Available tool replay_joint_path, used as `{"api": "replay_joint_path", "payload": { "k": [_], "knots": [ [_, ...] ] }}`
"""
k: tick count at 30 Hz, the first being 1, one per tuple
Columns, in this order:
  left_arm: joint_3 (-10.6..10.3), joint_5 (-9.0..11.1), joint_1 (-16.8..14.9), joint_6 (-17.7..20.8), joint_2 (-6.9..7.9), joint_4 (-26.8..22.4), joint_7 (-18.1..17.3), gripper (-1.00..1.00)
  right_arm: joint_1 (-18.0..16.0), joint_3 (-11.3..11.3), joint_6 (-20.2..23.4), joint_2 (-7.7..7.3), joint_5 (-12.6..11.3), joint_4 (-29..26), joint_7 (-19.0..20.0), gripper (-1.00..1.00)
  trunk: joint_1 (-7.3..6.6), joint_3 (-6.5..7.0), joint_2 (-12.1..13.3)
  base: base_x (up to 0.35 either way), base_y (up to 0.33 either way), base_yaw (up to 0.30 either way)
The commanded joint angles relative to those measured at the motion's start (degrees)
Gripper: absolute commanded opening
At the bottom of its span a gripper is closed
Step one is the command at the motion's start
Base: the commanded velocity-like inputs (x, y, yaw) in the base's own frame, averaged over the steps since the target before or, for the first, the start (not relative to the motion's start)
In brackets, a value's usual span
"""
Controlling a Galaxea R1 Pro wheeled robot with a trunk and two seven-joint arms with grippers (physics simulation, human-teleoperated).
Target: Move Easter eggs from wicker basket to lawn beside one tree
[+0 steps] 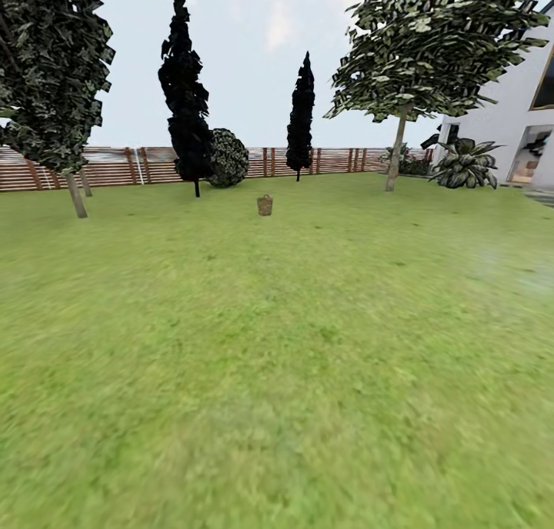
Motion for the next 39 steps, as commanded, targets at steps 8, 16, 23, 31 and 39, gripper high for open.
{"api": "replay_joint_path", "payload": {
  "k": [8, 16, 23, 31, 39],
  "knots": [
    [0.0, 0.0, 0.0, 0.0, 0.01, -0.1, 0.0, 1.00, -0.1, 0.0, -0.1, 0.01, 0.1, 0.2, 0.0, 1.00, 0.04, -0.04, 0.0, 0.337, 0.000, -0.054],
    [0.0, 0.0, 0.0, 0.0, 0.01, -0.1, 0.0, 1.00, -0.1, 0.0, -0.2, 0.00, 0.1, 0.2, 0.0, 1.00, 0.04, -0.04, 0.0, 0.337, 0.000, -0.176],
    [0.0, 0.0, 0.0, 0.0, 0.01, -0.1, 0.0, 1.00, -0.1, 0.0, -0.2, 0.00, 0.1, 0.2, 0.0, 1.00, 0.04, -0.04, 0.0, 0.337, 0.000, -0.013],
    [0.0, 0.0, 0.0, 0.0, 0.01, -0.1, 0.0, 1.00, -0.1, 0.0, -0.2, 0.00, 0.1, 0.2, 0.0, 1.00, 0.04, -0.04, 0.0, 0.337, 0.000, 0.000],
    [0.0, 0.0, 0.0, 0.0, 0.01, -0.1, 0.0, 1.00, -0.1, 0.0, -0.2, 0.00, 0.1, 0.2, 0.0, 1.00, 0.04, -0.04, 0.0, 0.337, 0.000, 0.000]
  ]
}}
